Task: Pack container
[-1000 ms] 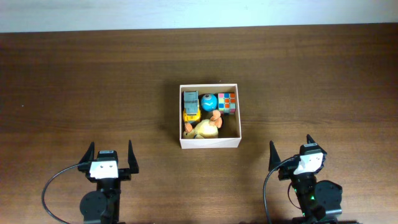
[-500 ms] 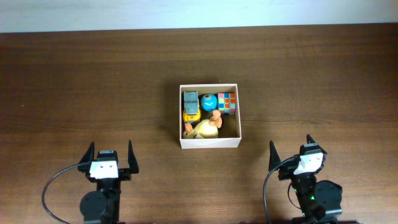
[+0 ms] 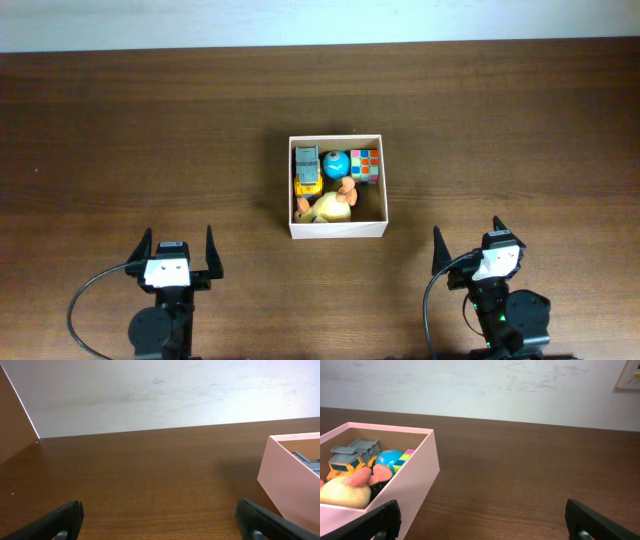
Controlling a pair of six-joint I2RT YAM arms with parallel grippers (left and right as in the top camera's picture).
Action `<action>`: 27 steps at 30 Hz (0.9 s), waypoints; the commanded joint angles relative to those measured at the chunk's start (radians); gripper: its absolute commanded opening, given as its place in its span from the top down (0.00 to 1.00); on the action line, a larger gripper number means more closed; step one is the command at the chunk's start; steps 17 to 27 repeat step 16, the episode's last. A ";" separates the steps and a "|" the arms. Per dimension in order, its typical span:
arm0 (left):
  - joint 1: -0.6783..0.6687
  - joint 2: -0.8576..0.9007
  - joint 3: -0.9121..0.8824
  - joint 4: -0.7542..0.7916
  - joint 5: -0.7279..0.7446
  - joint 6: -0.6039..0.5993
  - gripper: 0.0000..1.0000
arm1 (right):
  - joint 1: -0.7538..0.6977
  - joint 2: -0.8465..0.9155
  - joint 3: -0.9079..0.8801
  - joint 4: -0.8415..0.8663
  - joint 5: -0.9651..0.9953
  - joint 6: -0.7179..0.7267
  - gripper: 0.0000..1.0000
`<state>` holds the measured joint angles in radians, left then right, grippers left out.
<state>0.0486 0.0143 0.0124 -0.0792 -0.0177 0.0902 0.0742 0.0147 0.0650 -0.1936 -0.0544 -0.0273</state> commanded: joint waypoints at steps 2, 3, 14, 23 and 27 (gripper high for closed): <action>0.006 -0.009 -0.004 -0.004 0.007 0.020 0.01 | -0.003 -0.011 -0.009 0.001 0.002 -0.002 0.01; 0.006 -0.009 -0.004 -0.004 0.007 0.020 0.01 | -0.003 -0.011 -0.009 0.001 0.002 -0.002 0.01; 0.006 -0.009 -0.004 -0.004 0.007 0.020 0.01 | -0.003 -0.011 -0.009 0.001 0.002 -0.002 0.01; 0.006 -0.009 -0.004 -0.004 0.007 0.019 0.01 | -0.003 -0.011 -0.009 0.001 0.002 -0.002 0.01; 0.006 -0.009 -0.004 -0.004 0.007 0.019 0.01 | -0.003 -0.011 -0.009 0.001 0.002 -0.002 0.01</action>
